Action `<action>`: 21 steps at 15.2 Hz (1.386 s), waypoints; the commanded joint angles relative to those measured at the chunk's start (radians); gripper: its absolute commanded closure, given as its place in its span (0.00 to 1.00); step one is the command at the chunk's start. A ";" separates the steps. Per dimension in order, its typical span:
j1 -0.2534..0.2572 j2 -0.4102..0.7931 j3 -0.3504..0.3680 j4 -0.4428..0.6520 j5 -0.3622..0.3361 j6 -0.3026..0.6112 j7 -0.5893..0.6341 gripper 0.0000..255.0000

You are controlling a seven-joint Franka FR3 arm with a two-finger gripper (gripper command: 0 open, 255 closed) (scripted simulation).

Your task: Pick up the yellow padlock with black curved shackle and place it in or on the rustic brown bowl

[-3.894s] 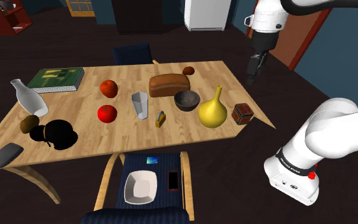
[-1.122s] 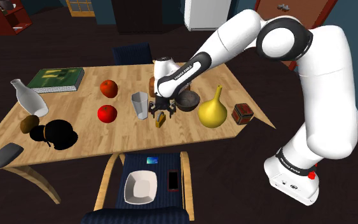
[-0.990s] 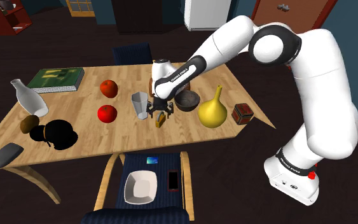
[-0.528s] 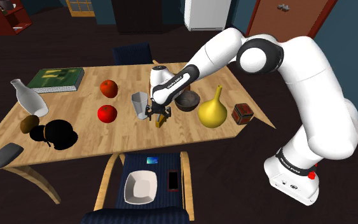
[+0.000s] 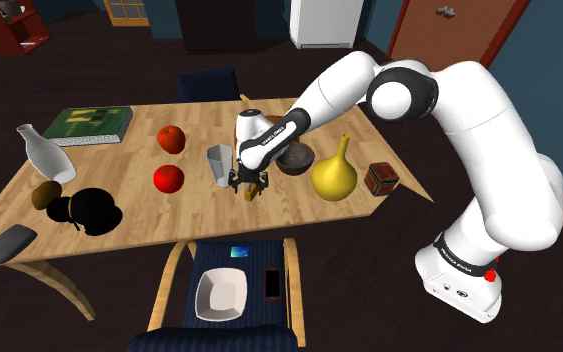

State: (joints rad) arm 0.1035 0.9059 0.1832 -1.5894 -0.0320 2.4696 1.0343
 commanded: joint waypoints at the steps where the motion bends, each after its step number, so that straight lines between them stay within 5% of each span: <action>1: 0.000 0.000 0.000 0.000 0.000 0.000 0.000 0.00; 2: 0.000 0.000 0.000 0.000 0.000 0.000 0.000 0.00; 3: 0.000 0.000 0.000 0.000 0.000 0.000 0.000 1.00; 21: -0.010 -0.099 0.011 -0.039 0.009 -0.059 0.004 1.00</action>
State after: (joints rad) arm 0.0939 0.8192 0.1927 -1.6246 -0.0246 2.4185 1.0364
